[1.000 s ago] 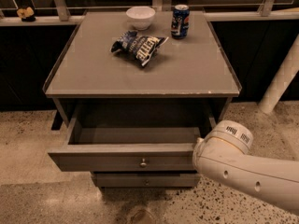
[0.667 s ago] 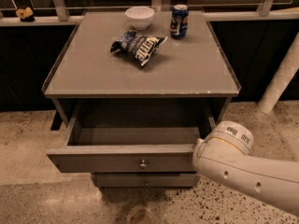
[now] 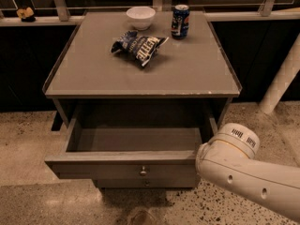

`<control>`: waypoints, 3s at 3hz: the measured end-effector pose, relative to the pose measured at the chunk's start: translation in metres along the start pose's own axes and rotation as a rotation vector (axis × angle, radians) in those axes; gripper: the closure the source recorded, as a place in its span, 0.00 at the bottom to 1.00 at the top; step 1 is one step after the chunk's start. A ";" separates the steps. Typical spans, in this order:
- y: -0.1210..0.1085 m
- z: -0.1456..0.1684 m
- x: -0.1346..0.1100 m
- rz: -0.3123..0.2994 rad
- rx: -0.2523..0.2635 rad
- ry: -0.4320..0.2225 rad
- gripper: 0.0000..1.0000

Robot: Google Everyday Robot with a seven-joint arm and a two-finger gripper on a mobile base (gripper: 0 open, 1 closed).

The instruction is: Open top drawer

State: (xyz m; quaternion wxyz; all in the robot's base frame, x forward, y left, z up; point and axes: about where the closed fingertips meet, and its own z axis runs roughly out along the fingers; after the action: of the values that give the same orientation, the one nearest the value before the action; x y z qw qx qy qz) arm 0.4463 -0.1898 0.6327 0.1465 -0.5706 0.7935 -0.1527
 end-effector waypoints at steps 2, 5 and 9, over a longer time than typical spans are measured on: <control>0.010 0.003 0.006 -0.004 -0.015 0.012 1.00; 0.016 -0.006 0.004 -0.014 -0.019 -0.004 1.00; 0.029 -0.013 0.013 -0.006 -0.045 0.006 0.81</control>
Offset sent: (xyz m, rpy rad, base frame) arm -0.0839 -0.0410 -0.0757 -0.0396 0.1683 -0.0232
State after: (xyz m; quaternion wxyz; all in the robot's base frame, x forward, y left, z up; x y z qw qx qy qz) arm 0.4124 -0.1928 0.6317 0.1306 -0.5758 0.7954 -0.1372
